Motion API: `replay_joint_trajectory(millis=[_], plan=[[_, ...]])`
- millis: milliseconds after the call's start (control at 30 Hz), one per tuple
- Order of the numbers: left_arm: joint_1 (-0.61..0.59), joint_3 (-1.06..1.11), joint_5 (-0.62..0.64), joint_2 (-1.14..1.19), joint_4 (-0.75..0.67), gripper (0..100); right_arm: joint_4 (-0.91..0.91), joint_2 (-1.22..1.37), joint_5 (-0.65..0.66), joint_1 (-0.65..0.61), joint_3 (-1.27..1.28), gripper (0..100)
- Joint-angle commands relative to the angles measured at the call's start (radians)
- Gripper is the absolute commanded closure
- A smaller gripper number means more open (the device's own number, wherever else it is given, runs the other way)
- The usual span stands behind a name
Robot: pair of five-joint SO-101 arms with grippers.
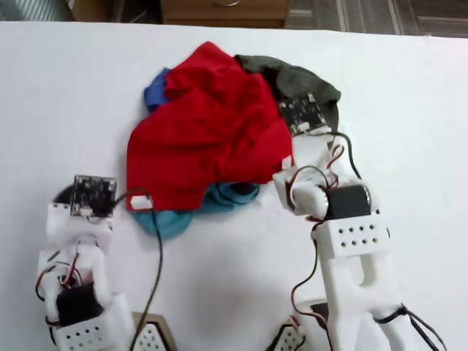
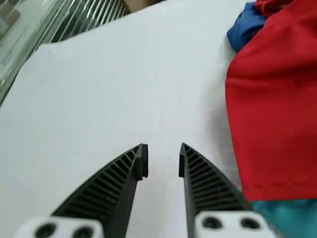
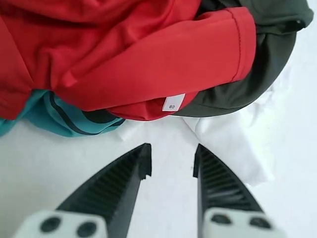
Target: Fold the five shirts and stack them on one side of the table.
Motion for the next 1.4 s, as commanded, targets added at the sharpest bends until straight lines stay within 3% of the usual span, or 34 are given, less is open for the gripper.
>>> replay_joint_trajectory(millis=[0, 233, 367, 533, 733, 1000, 1167, 1367], plan=[[0.074, -0.096, 0.015, 0.026, -0.02, 86, 0.005, -0.005, 0.002, 0.024, -0.003, 85.1], [0.114, -0.32, 0.02, 0.514, -0.091, 86, 0.007, -0.005, 0.003, 0.177, -0.009, 85.0], [0.161, -0.59, 0.034, 0.901, -0.006, 86, 0.007, -0.005, 0.005, 0.277, -0.009, 82.4], [0.242, -0.957, 0.27, 1.283, 0.144, 85, 0.008, -0.005, 0.003, 0.371, -0.009, 66.3], [0.388, -1.29, 0.433, 1.608, 0.328, 69, 0.09, -0.007, 0.005, 0.403, -0.009, 65.2], [0.543, -1.639, 0.437, 1.99, 0.364, 68, 0.271, -0.007, 0.014, 0.532, -0.132, 65.2], [0.605, -1.886, 0.437, 2.234, 0.454, 68, 0.384, -0.007, 0.138, 0.602, -0.244, 65.2], [0.624, -2.157, 0.436, 2.562, 0.566, 69, 0.437, -0.007, 0.196, 0.682, -0.295, 65.2]])
